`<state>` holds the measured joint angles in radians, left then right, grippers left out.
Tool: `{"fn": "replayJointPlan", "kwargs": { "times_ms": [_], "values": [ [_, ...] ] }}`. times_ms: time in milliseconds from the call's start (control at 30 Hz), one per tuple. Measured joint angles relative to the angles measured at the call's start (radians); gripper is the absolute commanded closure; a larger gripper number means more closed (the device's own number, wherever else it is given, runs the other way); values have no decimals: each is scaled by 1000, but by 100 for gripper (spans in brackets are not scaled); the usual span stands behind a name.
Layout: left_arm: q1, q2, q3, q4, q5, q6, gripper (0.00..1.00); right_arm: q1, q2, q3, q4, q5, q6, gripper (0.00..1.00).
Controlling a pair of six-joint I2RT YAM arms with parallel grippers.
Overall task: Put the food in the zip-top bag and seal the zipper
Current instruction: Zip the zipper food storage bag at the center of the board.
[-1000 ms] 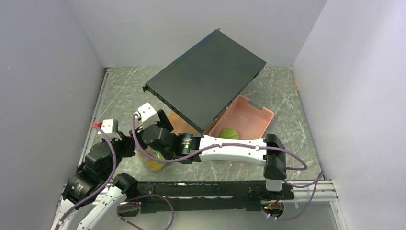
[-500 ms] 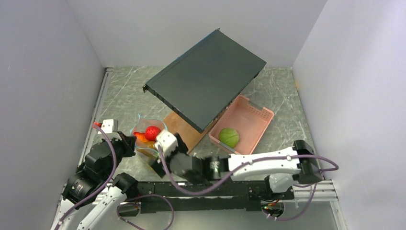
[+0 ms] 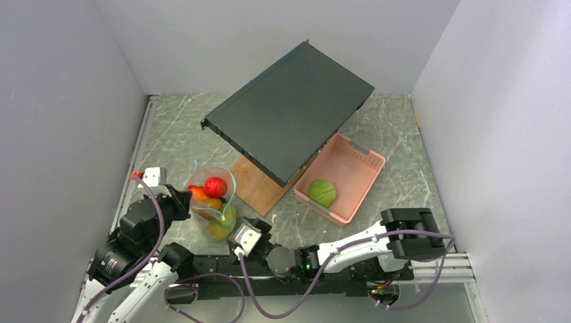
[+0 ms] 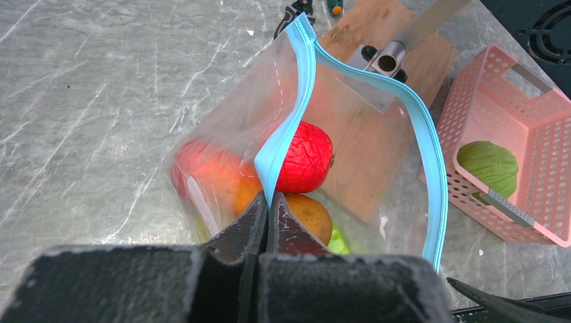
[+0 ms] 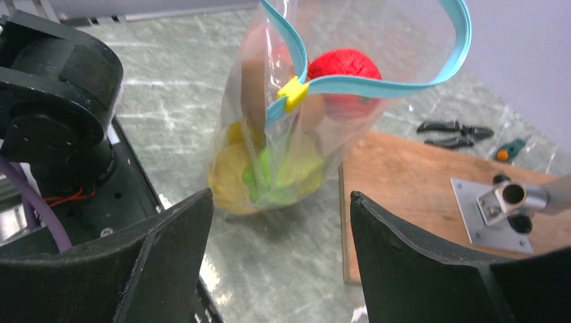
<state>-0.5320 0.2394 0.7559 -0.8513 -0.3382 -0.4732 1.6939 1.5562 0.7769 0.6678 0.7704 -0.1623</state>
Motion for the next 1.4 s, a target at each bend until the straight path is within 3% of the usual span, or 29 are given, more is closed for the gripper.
{"fn": "replayJointPlan", "kwargs": {
  "times_ms": [233, 433, 633, 700, 767, 833, 900, 1000, 1100, 1267, 1400],
  "values": [
    [0, 0, 0, 0, 0, 0, 100, -14, 106, -55, 364, -53, -149, 35],
    [0, 0, 0, 0, 0, 0, 100, -52, 148, -37, 489, -75, -171, 39],
    [0, 0, 0, 0, 0, 0, 100, -100, 163, -35, 505, -104, -139, 45],
    [0, 0, 0, 0, 0, 0, 100, -113, 168, -35, 515, -109, -130, 58],
    [0, 0, 0, 0, 0, 0, 99, -126, 174, -35, 520, -123, -120, 82],
    [0, 2, 0, 0, 0, 0, 91, -142, 175, -35, 513, -154, -96, 92],
    [0, 11, 0, 0, 0, -1, 74, -154, 175, -35, 510, -183, -76, 99],
    [0, 27, 0, -2, -1, 2, 45, -167, 174, -37, 507, -219, -55, 100],
    [0, 31, 0, -5, -1, 0, 22, -170, 143, -57, 483, -238, -50, 100],
    [0, 1, 2, 16, 53, 30, 11, -207, -33, -132, 343, -331, 0, 100],
    [0, -2, 40, 88, 208, 74, 10, -344, -232, -171, 186, -512, 97, 100]
  ]
}}
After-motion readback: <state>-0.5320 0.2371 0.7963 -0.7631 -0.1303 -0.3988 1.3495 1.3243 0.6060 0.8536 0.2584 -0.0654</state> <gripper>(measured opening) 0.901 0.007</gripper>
